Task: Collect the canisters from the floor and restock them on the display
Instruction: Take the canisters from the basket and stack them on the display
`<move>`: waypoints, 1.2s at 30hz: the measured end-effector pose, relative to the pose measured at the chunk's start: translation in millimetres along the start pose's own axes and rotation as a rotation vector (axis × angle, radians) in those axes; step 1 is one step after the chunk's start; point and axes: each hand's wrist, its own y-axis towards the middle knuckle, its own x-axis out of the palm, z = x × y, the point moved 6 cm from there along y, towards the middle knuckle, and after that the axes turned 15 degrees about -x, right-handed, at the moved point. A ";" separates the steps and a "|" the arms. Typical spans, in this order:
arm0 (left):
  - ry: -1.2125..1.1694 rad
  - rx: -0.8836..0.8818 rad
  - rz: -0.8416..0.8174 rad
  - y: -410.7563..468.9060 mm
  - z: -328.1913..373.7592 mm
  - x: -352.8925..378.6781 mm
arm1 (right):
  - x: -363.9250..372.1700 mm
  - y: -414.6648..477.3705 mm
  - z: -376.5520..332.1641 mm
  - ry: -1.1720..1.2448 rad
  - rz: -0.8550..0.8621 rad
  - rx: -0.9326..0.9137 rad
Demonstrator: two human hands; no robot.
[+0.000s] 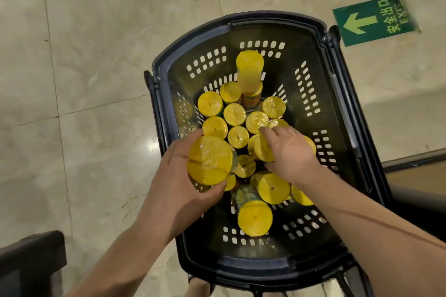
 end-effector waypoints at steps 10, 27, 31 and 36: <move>-0.262 0.114 0.021 -19.3 68.9 -67.6 | -116.0 -54.2 -26.8 0.332 0.357 0.037; -0.457 0.488 0.046 -230.2 369.8 -329.5 | -529.5 -339.6 -155.5 0.757 1.091 -0.058; -0.511 0.543 0.000 -289.4 421.6 -358.8 | -583.7 -401.3 -183.4 0.863 1.203 -0.086; -0.543 0.613 -0.063 -342.4 470.0 -374.1 | -614.9 -469.0 -202.7 0.866 1.341 -0.031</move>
